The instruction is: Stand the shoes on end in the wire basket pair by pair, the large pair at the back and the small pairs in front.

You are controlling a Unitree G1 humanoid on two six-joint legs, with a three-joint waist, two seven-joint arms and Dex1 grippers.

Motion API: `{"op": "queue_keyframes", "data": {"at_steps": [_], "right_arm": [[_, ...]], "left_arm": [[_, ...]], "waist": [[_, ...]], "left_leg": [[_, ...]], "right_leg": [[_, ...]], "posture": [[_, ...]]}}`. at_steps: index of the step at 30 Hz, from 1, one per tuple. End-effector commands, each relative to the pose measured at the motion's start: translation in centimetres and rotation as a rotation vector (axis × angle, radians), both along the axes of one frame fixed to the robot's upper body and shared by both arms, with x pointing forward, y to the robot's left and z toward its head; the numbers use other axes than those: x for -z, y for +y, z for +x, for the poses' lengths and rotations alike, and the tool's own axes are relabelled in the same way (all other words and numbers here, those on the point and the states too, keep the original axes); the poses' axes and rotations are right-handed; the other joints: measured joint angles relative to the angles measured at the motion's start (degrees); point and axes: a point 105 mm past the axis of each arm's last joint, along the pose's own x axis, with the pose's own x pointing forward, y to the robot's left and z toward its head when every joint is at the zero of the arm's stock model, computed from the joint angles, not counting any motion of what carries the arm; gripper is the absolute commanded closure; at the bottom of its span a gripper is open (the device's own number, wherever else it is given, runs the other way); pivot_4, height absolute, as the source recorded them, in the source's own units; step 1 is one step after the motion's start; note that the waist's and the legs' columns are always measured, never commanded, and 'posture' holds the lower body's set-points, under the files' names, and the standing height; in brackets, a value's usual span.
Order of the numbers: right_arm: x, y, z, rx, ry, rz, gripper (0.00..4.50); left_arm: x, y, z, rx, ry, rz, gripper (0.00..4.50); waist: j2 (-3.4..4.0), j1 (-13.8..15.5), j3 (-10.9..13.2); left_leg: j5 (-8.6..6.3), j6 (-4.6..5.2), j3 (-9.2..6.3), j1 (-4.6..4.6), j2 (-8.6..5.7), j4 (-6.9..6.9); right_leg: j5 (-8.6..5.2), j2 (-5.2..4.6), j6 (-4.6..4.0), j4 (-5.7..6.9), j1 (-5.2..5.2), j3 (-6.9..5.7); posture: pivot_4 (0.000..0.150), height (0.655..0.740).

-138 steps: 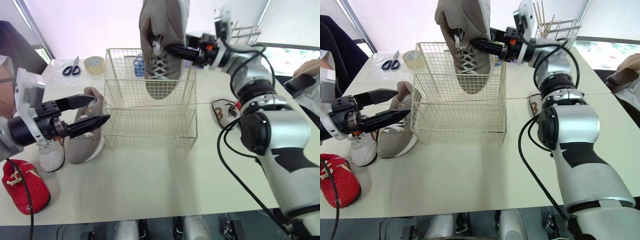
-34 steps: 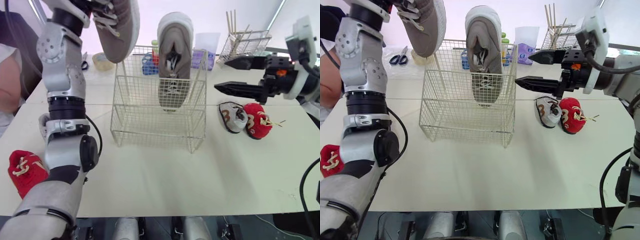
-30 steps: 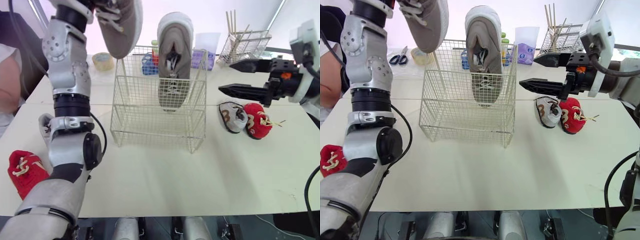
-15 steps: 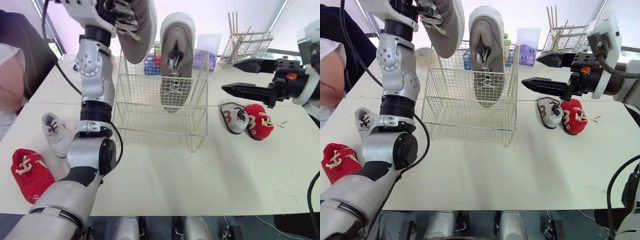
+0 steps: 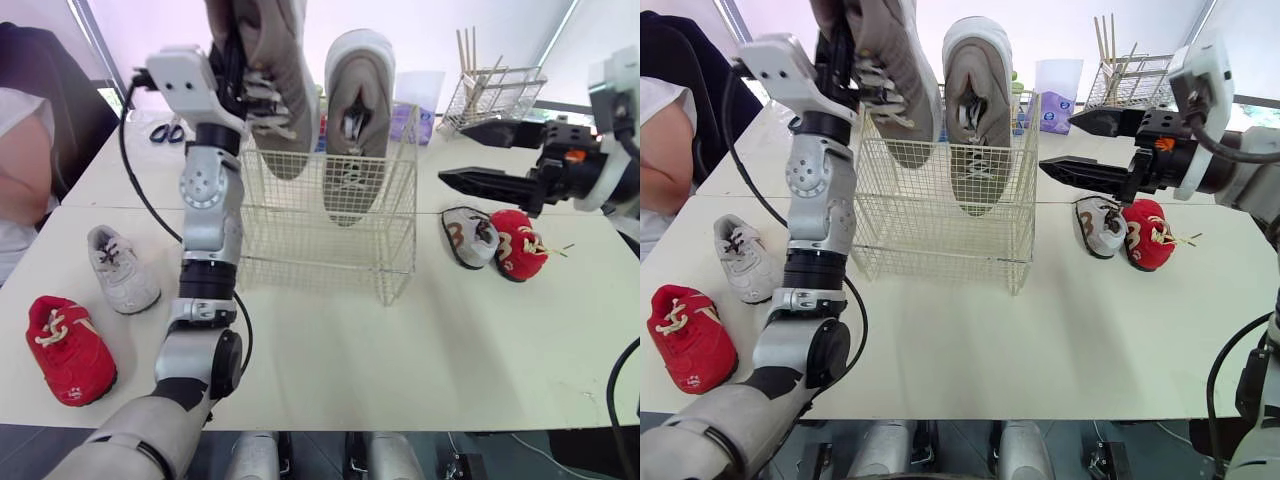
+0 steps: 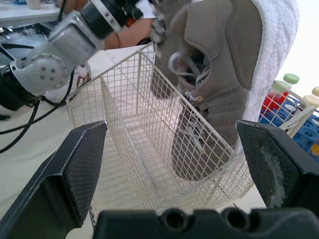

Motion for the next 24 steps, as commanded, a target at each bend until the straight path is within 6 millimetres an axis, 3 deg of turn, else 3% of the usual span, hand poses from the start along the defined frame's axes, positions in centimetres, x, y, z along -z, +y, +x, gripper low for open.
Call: {"op": "queue_keyframes", "data": {"at_steps": [1,10,13,18,24], "right_arm": [[-1.1,-0.1,-0.2,0.000,-0.063,0.010,0.00],[-1.1,0.7,0.1,-0.015,-0.070,0.021,0.00],[-1.1,1.1,0.2,-0.029,-0.068,0.026,0.00],[-0.9,1.4,0.5,-0.043,-0.063,0.038,0.00],[-0.5,1.4,0.9,-0.045,-0.055,0.048,0.00]], "left_arm": [[-0.9,0.1,-0.7,-0.034,-0.030,0.031,4.48],[3.1,-0.5,-1.1,-0.032,0.091,0.040,4.48],[3.8,-0.7,-1.3,-0.026,0.126,0.034,3.34],[3.1,-0.9,-2.3,-0.026,0.117,0.070,0.90],[2.4,-0.4,-5.2,0.008,0.130,0.076,0.90]], "waist": [[0.00,0.0,0.0],[0.01,0.0,0.0],[0.01,0.0,0.0],[0.00,0.1,0.0],[0.00,-0.2,0.0]], "left_leg": [[0.00,0.00,0.00,-0.01,0.00,0.00],[-0.01,0.01,0.00,0.01,0.02,-0.01],[-0.01,0.01,-0.01,-0.01,0.02,-0.01],[-0.02,0.02,-0.03,-0.04,0.01,-0.01],[-0.02,0.02,-0.03,-0.06,0.01,-0.02]], "right_leg": [[0.00,0.00,0.00,0.00,-0.01,-0.01],[0.00,-0.01,0.00,-0.01,0.00,-0.01],[0.00,-0.01,0.00,-0.04,0.00,-0.01],[0.00,-0.03,0.00,-0.05,0.00,-0.04],[0.00,-0.05,0.00,-0.07,-0.01,-0.06]], "posture": [[0.150,0.7357],[0.150,0.7357],[0.150,0.7357],[0.150,0.7357],[0.150,0.7357]]}}
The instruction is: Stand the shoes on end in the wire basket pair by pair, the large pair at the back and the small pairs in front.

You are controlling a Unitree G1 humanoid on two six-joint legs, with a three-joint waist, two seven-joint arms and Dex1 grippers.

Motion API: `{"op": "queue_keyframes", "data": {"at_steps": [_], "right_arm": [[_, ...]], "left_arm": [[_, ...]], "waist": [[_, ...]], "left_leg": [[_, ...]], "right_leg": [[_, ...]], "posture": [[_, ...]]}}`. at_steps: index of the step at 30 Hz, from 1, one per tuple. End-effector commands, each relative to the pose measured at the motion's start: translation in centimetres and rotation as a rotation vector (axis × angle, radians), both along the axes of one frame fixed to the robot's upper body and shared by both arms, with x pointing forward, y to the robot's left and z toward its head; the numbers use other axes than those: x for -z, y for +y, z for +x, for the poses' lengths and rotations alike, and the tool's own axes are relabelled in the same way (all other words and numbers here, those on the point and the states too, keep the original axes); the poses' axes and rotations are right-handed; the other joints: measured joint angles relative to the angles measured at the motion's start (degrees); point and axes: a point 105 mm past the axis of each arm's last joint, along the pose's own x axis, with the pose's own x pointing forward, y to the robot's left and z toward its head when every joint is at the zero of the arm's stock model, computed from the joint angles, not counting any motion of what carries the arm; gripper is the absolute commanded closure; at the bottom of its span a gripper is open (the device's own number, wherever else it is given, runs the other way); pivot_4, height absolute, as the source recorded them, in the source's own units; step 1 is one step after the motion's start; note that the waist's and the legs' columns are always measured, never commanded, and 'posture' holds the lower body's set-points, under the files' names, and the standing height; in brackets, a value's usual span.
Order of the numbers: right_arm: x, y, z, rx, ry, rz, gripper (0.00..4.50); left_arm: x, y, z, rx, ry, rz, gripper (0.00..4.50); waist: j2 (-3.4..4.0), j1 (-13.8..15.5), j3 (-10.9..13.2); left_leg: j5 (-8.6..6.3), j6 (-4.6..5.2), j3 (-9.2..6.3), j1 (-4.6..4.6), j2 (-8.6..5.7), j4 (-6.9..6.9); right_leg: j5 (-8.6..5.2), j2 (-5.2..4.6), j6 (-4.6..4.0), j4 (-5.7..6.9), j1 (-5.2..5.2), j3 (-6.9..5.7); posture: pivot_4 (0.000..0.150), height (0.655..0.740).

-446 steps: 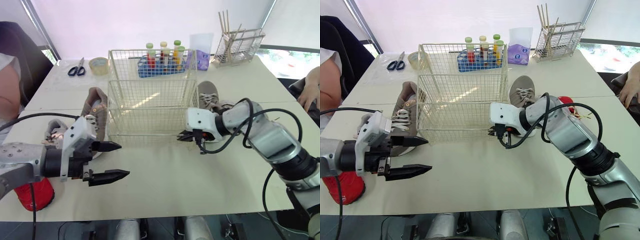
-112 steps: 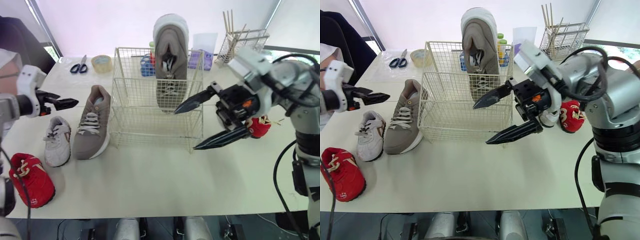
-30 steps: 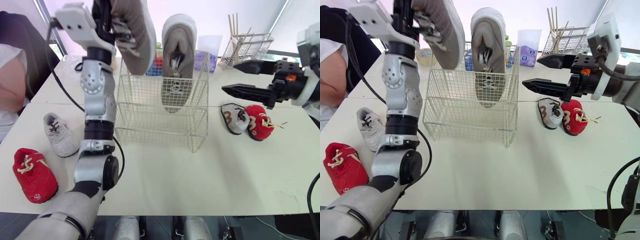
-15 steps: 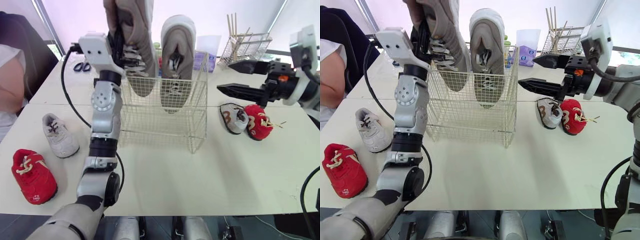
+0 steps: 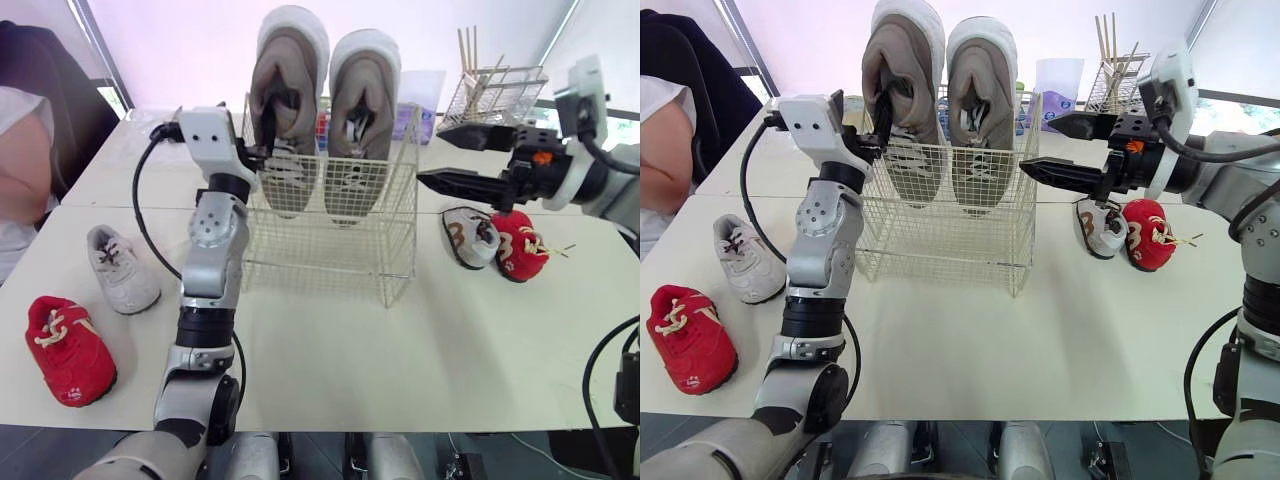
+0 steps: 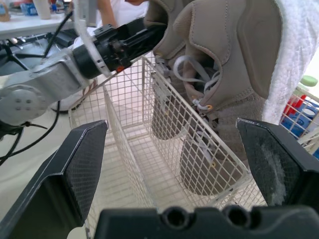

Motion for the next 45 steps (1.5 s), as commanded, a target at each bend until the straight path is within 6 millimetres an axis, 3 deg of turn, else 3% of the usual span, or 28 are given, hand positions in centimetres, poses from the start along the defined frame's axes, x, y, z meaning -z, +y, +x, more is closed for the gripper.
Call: {"op": "queue_keyframes", "data": {"at_steps": [1,10,11,14,17,21,25,28,29,31,33,36,39,45], "right_arm": [[-1.0,-0.1,-0.1,-0.005,-0.053,0.012,0.00],[-0.6,-1.6,1.3,0.016,-0.014,0.122,0.00],[-0.4,-2.4,1.9,0.058,-0.036,0.127,0.00],[0.2,-5.3,3.8,0.220,-0.046,0.186,0.00],[1.9,-7.3,4.5,0.296,0.050,0.244,0.00],[2.1,-10.7,6.2,0.546,-0.003,0.420,0.00],[4.2,-12.5,5.2,0.694,0.069,0.500,0.00],[5.8,-13.0,3.8,0.732,0.087,0.433,0.00],[6.3,-13.6,3.5,0.785,0.086,0.439,0.00],[8.1,-16.2,2.9,1.071,-0.023,0.324,0.00],[9.4,-15.8,1.6,1.153,-0.134,0.189,0.00],[9.9,-14.9,0.8,1.164,-0.147,0.261,0.00],[12.1,-12.2,0.2,1.111,-0.053,0.276,0.00],[16.0,-8.5,-1.1,1.018,0.099,0.290,0.00]], "left_arm": [[-2.8,-0.3,-3.2,0.051,-0.085,0.013,0.90],[-1.4,2.1,-7.7,0.181,0.072,0.143,0.90],[-1.2,2.8,-8.0,0.201,0.108,0.183,0.90],[-0.6,4.1,-9.0,0.303,0.191,0.247,0.04],[0.5,4.3,-10.1,0.449,0.281,0.283,0.01],[2.3,4.9,-10.6,0.579,0.395,0.339,0.01],[3.5,2.9,-12.2,0.757,0.453,0.329,0.01],[4.7,0.6,-13.6,0.877,0.497,0.271,0.01],[4.8,-0.1,-14.1,0.910,0.496,0.234,0.01],[5.4,-1.6,-15.2,0.966,0.505,0.187,0.01],[6.6,-2.7,-16.0,1.010,0.542,0.150,0.01],[7.2,-3.4,-16.5,1.047,0.560,0.108,0.01],[8.2,-4.0,-17.0,1.050,0.593,0.161,0.01],[9.7,-4.2,-18.2,1.069,0.650,0.244,0.01]], "waist": [[0.00,-0.2,0.0],[0.03,-0.5,0.0],[0.03,-0.5,0.0],[0.03,-0.4,0.0],[0.04,-0.1,0.0],[0.10,-0.3,0.0],[0.19,0.0,0.0],[0.25,0.1,0.0],[0.27,0.0,0.0],[0.27,-0.1,0.0],[0.41,-0.1,-0.1],[0.66,-0.7,-0.1],[0.82,-1.3,-0.3],[0.83,-1.3,-0.3]], "left_leg": [[0.00,0.00,0.00,0.00,0.00,-0.01],[0.01,-0.04,-0.01,0.04,0.03,-0.03],[0.02,-0.05,-0.02,0.03,0.03,-0.03],[0.02,-0.07,-0.02,0.04,0.01,-0.03],[0.02,-0.08,-0.01,0.03,-0.01,-0.03],[0.04,-0.13,0.02,0.04,-0.02,-0.02],[0.05,-0.18,-0.01,0.04,0.00,-0.11],[0.05,-0.18,-0.02,0.03,-0.03,-0.12],[0.04,-0.17,-0.01,0.04,-0.04,-0.12],[0.04,-0.16,-0.02,0.04,-0.05,-0.12],[0.05,-0.19,-0.05,0.08,-0.04,-0.13],[0.11,-0.29,-0.04,0.13,-0.05,-0.22],[0.14,-0.39,-0.04,0.24,-0.04,-0.26],[0.11,-0.62,0.00,0.57,-0.08,-0.81]], "right_leg": [[0.00,0.00,0.00,0.00,0.00,0.00],[-0.01,0.02,-0.01,0.04,0.00,0.00],[-0.01,0.02,-0.01,0.04,0.00,-0.01],[-0.01,0.02,0.00,0.03,0.00,-0.02],[-0.02,0.00,0.01,0.01,0.02,-0.02],[-0.02,0.01,0.01,0.02,0.01,-0.02],[-0.03,0.02,0.00,0.01,0.00,-0.02],[-0.03,-0.03,0.01,-0.02,0.01,0.00],[-0.04,-0.04,0.02,-0.03,0.02,0.03],[-0.03,-0.05,0.02,-0.02,0.02,0.10],[-0.04,-0.03,0.02,0.00,0.04,0.11],[-0.07,0.02,0.06,0.01,0.03,0.14],[-0.06,0.07,0.01,0.02,0.06,0.14],[-0.23,0.08,-0.26,-0.10,0.13,0.19]], "posture": [[0.150,0.7357],[0.150,0.7357],[0.150,0.7357],[0.150,0.7357],[0.150,0.7357],[0.150,0.7357],[0.150,0.7357],[0.150,0.7357],[0.150,0.7357],[0.150,0.7357],[0.150,0.7357],[0.150,0.7357],[0.150,0.7357],[0.150,0.7357]]}}
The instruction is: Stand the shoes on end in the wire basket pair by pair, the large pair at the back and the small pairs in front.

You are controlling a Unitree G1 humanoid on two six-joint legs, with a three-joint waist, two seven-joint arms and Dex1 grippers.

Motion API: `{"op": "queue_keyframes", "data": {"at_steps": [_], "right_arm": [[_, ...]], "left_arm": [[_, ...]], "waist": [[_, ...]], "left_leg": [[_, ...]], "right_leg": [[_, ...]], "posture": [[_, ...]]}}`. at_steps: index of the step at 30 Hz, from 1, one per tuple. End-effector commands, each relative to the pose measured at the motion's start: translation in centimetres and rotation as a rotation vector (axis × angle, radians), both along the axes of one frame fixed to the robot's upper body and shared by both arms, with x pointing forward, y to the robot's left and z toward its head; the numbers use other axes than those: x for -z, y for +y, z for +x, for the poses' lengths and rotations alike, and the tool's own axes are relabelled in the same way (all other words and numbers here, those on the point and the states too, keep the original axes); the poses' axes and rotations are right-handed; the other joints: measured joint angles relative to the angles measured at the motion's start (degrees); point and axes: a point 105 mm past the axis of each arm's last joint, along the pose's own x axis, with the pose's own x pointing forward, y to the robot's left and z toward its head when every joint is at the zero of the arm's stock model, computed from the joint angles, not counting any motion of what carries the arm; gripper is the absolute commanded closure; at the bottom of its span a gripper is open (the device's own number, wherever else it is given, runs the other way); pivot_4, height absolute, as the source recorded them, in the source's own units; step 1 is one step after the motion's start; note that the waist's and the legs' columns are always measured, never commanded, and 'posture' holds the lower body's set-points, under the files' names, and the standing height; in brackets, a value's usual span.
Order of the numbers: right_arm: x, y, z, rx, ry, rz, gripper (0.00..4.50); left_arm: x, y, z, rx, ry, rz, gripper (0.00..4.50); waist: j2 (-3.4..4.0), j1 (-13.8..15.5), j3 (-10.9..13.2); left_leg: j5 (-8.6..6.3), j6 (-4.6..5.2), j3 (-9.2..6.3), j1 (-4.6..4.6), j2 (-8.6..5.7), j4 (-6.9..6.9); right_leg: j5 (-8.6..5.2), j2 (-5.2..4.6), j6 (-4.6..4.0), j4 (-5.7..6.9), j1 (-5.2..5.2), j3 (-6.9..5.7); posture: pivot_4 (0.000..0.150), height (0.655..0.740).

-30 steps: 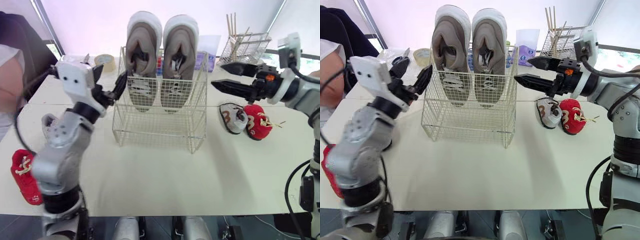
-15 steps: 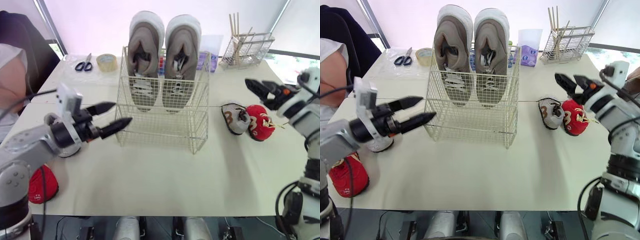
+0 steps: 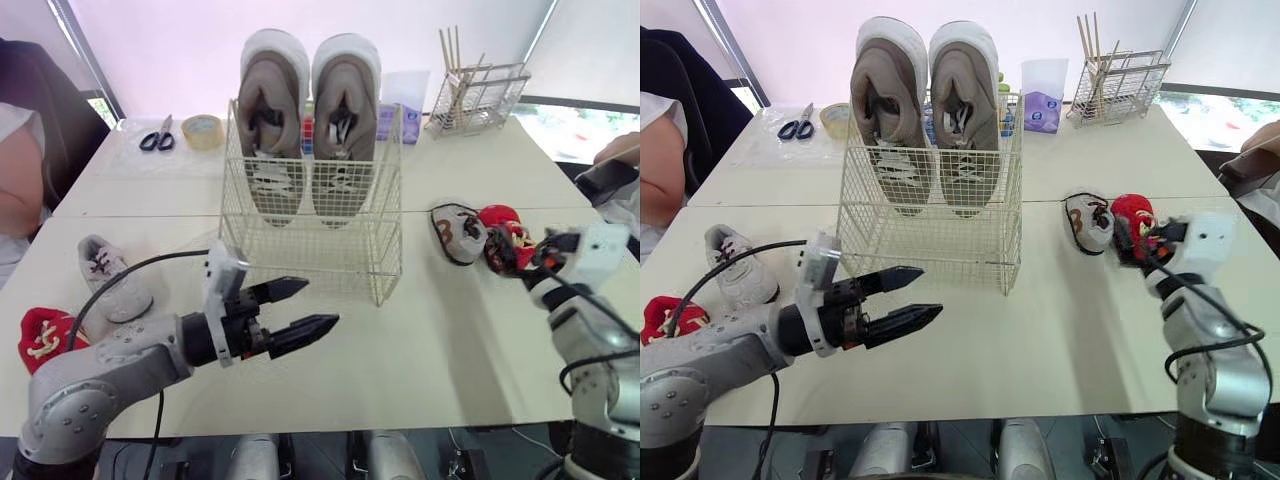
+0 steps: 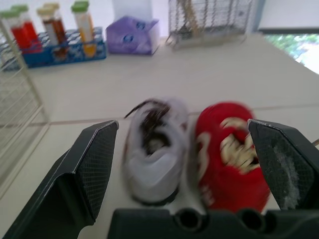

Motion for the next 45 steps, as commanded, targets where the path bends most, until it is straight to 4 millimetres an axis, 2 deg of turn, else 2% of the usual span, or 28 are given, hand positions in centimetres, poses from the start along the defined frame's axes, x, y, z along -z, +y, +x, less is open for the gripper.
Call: {"op": "queue_keyframes", "data": {"at_steps": [1,3,7,25,28,30,32,34,36,38,40,42,45], "right_arm": [[0.2,1.8,-0.5,-0.059,-0.010,0.037,0.00],[0.7,2.2,-0.5,-0.066,0.003,0.057,0.00],[2.0,2.0,1.0,-0.044,0.022,0.083,0.00],[6.7,0.6,8.5,0.092,0.050,0.117,0.00],[7.2,1.1,9.2,0.073,0.048,0.102,0.82],[7.4,1.4,9.4,0.064,0.046,0.096,1.77],[7.6,1.5,9.4,0.061,0.048,0.096,2.47],[7.7,1.5,9.2,0.061,0.047,0.089,2.84],[6.2,1.2,9.1,0.039,-0.002,0.053,3.05],[2.5,1.3,9.2,-0.038,-0.108,-0.026,3.05],[-2.7,2.5,8.7,-0.209,-0.257,-0.115,3.05],[-7.6,2.4,7.9,-0.317,-0.365,-0.180,3.05],[-16.3,-1.2,5.8,-0.323,-0.521,-0.306,3.05]], "left_arm": [[0.0,-0.5,-1.2,0.053,-0.032,0.020,0.01],[0.3,-0.5,-1.4,0.061,-0.033,0.039,0.01],[0.8,-0.3,-1.2,0.052,-0.039,0.066,0.01],[0.9,-0.2,-0.8,-0.016,-0.067,0.087,0.01],[1.0,-0.2,-0.9,-0.021,-0.065,0.096,0.00],[1.0,-0.1,-0.9,-0.025,-0.063,0.099,0.00],[0.9,0.1,-1.0,-0.029,-0.061,0.098,0.00],[0.7,0.2,-0.9,-0.033,-0.061,0.093,0.00],[0.1,0.6,-0.8,-0.039,-0.060,0.070,0.00],[-0.8,1.2,-0.4,-0.044,-0.059,0.046,0.00],[-1.8,1.8,-0.3,-0.032,-0.054,0.024,0.00],[-2.8,2.4,-0.2,-0.022,-0.047,0.001,0.00],[-3.8,2.9,0.4,-0.012,-0.032,-0.034,0.00]], "waist": [[0.02,0.0,0.0],[0.02,0.0,0.0],[0.03,0.0,0.0],[0.06,-0.4,0.0],[0.06,-0.4,0.0],[0.05,-0.5,0.0],[0.02,-0.5,0.0],[0.02,-0.5,0.0],[0.02,-0.5,0.0],[0.07,-0.4,0.0],[0.35,-0.3,0.3],[0.78,-0.3,0.5],[1.06,-0.3,0.7]], "left_leg": [[0.00,0.00,0.01,0.01,0.00,-0.02],[-0.07,0.10,0.01,0.01,0.00,-0.03],[-0.17,0.24,0.02,0.02,0.00,-0.04],[-0.01,0.00,0.05,0.04,0.00,-0.08],[0.03,-0.05,0.05,0.06,0.00,-0.09],[0.05,-0.06,0.04,0.08,0.00,-0.09],[0.04,-0.07,0.05,0.13,0.01,-0.09],[0.03,-0.08,0.05,0.25,0.02,-0.09],[0.03,-0.07,0.05,0.28,0.02,-0.10],[0.02,-0.07,0.05,0.26,0.02,-0.10],[0.02,-0.07,0.05,0.23,0.01,-0.15],[0.02,-0.04,0.10,0.12,-0.02,-0.14],[0.04,0.08,0.13,0.10,-0.04,-0.15]], "right_leg": [[-0.01,0.00,-0.01,0.00,-0.01,0.00],[-0.01,0.00,-0.03,-0.01,-0.01,0.00],[-0.04,-0.02,-0.09,-0.04,-0.03,0.00],[-0.06,0.00,-0.12,-0.10,0.00,0.01],[-0.05,0.01,-0.11,-0.10,0.02,0.01],[-0.05,0.01,-0.10,-0.10,0.04,0.01],[-0.05,0.01,-0.10,-0.10,0.08,0.01],[-0.05,0.00,-0.11,-0.10,0.18,0.01],[-0.06,-0.01,-0.11,-0.10,0.20,0.01],[-0.06,-0.02,-0.11,-0.10,0.18,0.03],[-0.06,-0.04,-0.11,-0.10,0.11,0.06],[-0.06,-0.06,-0.12,-0.11,0.00,0.07],[-0.05,-0.05,-0.09,-0.10,-0.03,0.09]], "posture": [[0.150,0.7357],[0.150,0.7357],[0.150,0.7357],[0.150,0.7357],[0.150,0.7357],[0.150,0.7357],[0.150,0.7357],[0.150,0.7357],[0.150,0.7357],[0.150,0.7357],[0.150,0.7357],[0.150,0.7357],[0.150,0.7357]]}}
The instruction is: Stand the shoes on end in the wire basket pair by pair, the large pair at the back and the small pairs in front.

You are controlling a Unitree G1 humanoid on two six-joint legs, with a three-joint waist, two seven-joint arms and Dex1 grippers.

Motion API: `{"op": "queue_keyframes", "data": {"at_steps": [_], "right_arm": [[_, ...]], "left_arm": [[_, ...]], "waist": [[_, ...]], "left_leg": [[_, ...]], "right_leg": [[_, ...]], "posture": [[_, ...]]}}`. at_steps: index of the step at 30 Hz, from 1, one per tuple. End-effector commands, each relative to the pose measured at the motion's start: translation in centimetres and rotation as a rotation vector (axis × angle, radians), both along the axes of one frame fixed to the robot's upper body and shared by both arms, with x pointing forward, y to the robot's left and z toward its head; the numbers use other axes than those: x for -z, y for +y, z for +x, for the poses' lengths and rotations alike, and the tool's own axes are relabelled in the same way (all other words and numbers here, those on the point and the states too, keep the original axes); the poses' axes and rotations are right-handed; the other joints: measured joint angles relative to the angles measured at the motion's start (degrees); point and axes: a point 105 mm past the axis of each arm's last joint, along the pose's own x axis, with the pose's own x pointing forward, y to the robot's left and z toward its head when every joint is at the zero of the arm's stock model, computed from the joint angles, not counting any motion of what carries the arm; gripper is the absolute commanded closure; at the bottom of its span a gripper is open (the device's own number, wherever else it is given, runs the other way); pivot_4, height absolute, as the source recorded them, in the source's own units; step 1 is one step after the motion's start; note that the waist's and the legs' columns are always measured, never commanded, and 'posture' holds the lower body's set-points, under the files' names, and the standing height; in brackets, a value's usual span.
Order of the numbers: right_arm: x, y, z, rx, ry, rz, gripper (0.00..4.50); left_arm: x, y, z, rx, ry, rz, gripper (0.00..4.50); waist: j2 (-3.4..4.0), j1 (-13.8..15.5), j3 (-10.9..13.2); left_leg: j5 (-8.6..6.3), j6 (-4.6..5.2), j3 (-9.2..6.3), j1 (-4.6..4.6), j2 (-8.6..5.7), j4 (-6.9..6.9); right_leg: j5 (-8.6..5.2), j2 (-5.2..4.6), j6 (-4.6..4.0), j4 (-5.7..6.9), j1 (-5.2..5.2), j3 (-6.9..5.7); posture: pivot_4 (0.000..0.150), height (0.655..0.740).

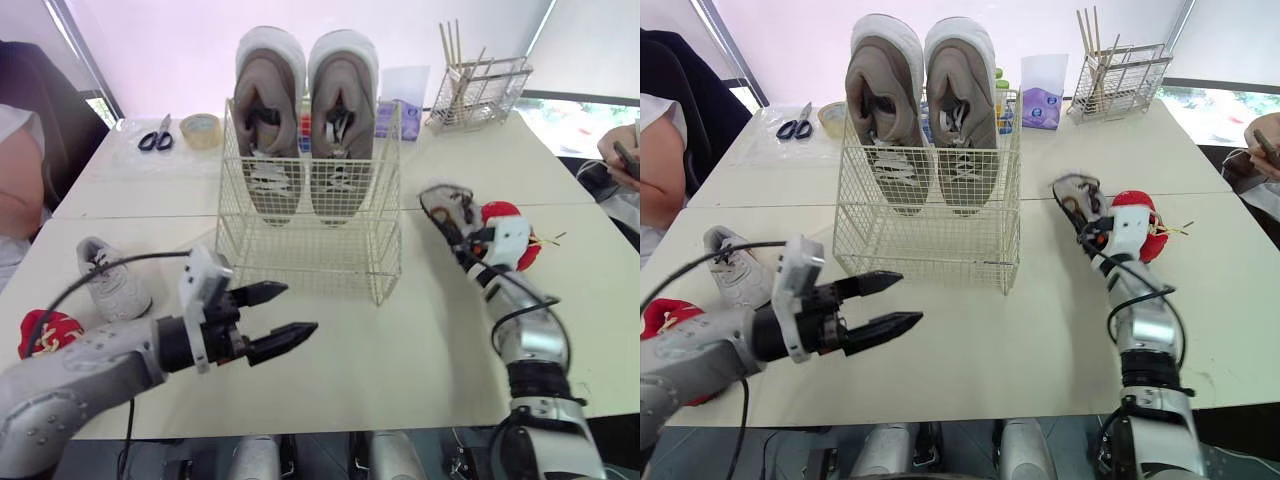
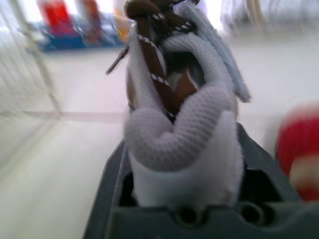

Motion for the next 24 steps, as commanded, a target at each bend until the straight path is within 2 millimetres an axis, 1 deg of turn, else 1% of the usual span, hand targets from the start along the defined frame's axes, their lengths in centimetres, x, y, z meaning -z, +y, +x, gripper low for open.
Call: {"op": "queue_keyframes", "data": {"at_steps": [1,2,3,4,5,6,7,8,9,10,11,12,13,15,17,20,24], "right_arm": [[-12.9,-3.3,-3.4,-0.033,-0.316,-0.098,3.05],[-15.3,-3.8,-4.4,-0.053,-0.348,-0.126,3.05],[-17.0,-3.8,-5.3,-0.101,-0.356,-0.153,3.05],[-18.4,-3.1,-6.3,-0.181,-0.347,-0.203,3.05],[-19.5,-2.0,-7.2,-0.272,-0.334,-0.245,3.05],[-21.0,-0.1,-8.2,-0.389,-0.356,-0.267,3.05],[-21.9,1.5,-9.1,-0.488,-0.362,-0.283,3.05],[-22.4,2.4,-9.6,-0.549,-0.365,-0.290,3.05],[-22.3,4.3,-10.3,-0.663,-0.337,-0.333,3.05],[-21.6,6.0,-11.0,-0.765,-0.292,-0.384,3.05],[-20.9,7.5,-11.6,-0.863,-0.243,-0.435,3.05],[-19.5,9.1,-12.6,-0.981,-0.175,-0.495,3.05],[-18.7,9.9,-13.2,-1.050,-0.130,-0.528,3.05],[-16.2,11.2,-14.1,-1.167,-0.028,-0.628,3.05],[-14.6,12.0,-14.5,-1.233,0.008,-0.700,3.05],[-14.0,13.1,-14.6,-1.290,-0.036,-0.754,3.05],[-13.4,14.4,-15.6,-1.412,-0.074,-0.815,3.05]], "left_arm": [[-1.7,0.4,0.4,0.024,-0.011,-0.056,0.00],[-1.7,0.3,0.4,0.043,-0.009,-0.046,0.00],[-1.8,0.2,0.5,0.059,-0.008,-0.036,0.00],[-1.9,0.2,0.6,0.073,-0.004,-0.033,0.00],[-2.3,0.3,0.7,0.085,0.000,-0.040,0.00],[-3.1,0.8,1.0,0.090,0.009,-0.079,0.00],[-3.9,1.2,1.3,0.087,0.015,-0.113,0.00],[-4.5,1.6,1.5,0.085,0.019,-0.136,0.00],[-5.3,2.3,2.1,0.067,0.007,-0.137,0.00],[-6.0,3.0,2.7,0.048,-0.010,-0.127,0.00],[-6.9,3.7,3.2,0.029,-0.031,-0.114,0.00],[-8.2,4.6,3.6,0.014,-0.055,-0.107,0.00],[-9.0,5.2,3.8,0.007,-0.069,-0.105,0.00],[-10.6,6.0,3.9,0.013,-0.084,-0.132,0.00],[-11.4,6.2,3.6,0.043,-0.080,-0.157,0.00],[-11.3,5.5,2.6,0.116,-0.042,-0.169,0.00],[-9.9,4.0,1.6,0.206,0.046,-0.186,0.00]], "waist": [[0.10,0.4,0.1],[0.06,0.6,0.1],[0.05,0.7,0.1],[-0.02,0.6,0.1],[-0.02,0.5,0.1],[-0.03,0.1,0.1],[-0.07,-0.3,0.1],[-0.08,-1.0,0.1],[-0.10,-1.4,0.1],[-0.13,-1.6,0.1],[-0.15,-1.6,0.1],[-0.16,-1.5,0.1],[-0.18,-1.3,0.1],[-0.19,-1.1,0.1],[-0.19,-0.8,0.1],[-0.32,-0.4,0.2],[-0.48,0.2,0.3]], "left_leg": [[0.02,0.06,0.01,0.00,-0.01,-0.01],[-0.01,0.17,-0.04,-0.04,-0.01,-0.04],[-0.02,0.18,-0.09,-0.04,-0.01,-0.10],[-0.02,0.17,-0.16,-0.04,0.01,-0.17],[-0.02,0.18,-0.16,-0.03,0.01,-0.33],[-0.02,0.18,-0.15,0.01,0.03,-0.41],[-0.02,0.19,-0.08,0.05,0.03,-0.56],[-0.01,0.19,0.07,0.15,0.03,-0.69],[-0.01,0.20,0.08,0.24,0.02,-0.77],[0.00,0.19,0.07,0.24,0.03,-0.82],[0.03,0.14,0.07,0.25,0.06,-0.88],[0.06,0.08,0.03,0.26,0.06,-0.92],[0.16,-0.08,0.00,0.26,0.07,-0.96],[0.26,-0.26,-0.02,0.23,0.08,-1.01],[0.23,-0.22,0.03,0.21,0.01,-1.02],[0.14,-0.06,0.16,0.13,-0.09,-0.91],[0.14,-0.07,0.16,0.12,-0.10,-0.88]], "right_leg": [[0.00,0.01,0.01,0.00,-0.01,0.00],[-0.01,0.02,0.02,-0.01,-0.03,-0.04],[-0.03,0.05,0.04,-0.07,-0.02,-0.08],[-0.05,0.08,0.02,-0.19,0.02,-0.13],[-0.05,0.11,0.02,-0.33,0.04,-0.13],[-0.04,0.16,0.02,-0.49,0.10,-0.14],[-0.02,0.15,0.00,-0.59,0.10,-0.12],[0.05,0.15,0.06,-0.63,0.09,-0.04],[0.11,0.14,0.13,-0.68,0.13,-0.03],[0.12,0.14,0.14,-0.67,0.11,-0.03],[0.12,0.16,0.14,-0.67,0.08,-0.04],[0.11,0.23,0.13,-0.66,0.08,-0.05],[0.11,0.29,0.12,-0.66,0.05,-0.05],[0.09,0.29,0.10,-0.67,0.03,-0.08],[0.08,0.17,0.13,-0.72,0.03,-0.08],[0.08,0.01,0.18,-0.77,0.02,-0.08],[0.09,-0.01,0.19,-0.76,0.01,-0.07]], "posture": [[0.150,0.7357],[0.150,0.7357],[0.150,0.7357],[0.150,0.7357],[0.150,0.7357],[0.150,0.7357],[0.150,0.7357],[0.150,0.7357],[0.150,0.7357],[0.150,0.7357],[0.150,0.7357],[0.150,0.7357],[0.150,0.7357],[0.150,0.7357],[0.150,0.7357],[0.150,0.7357],[0.150,0.7357]]}}
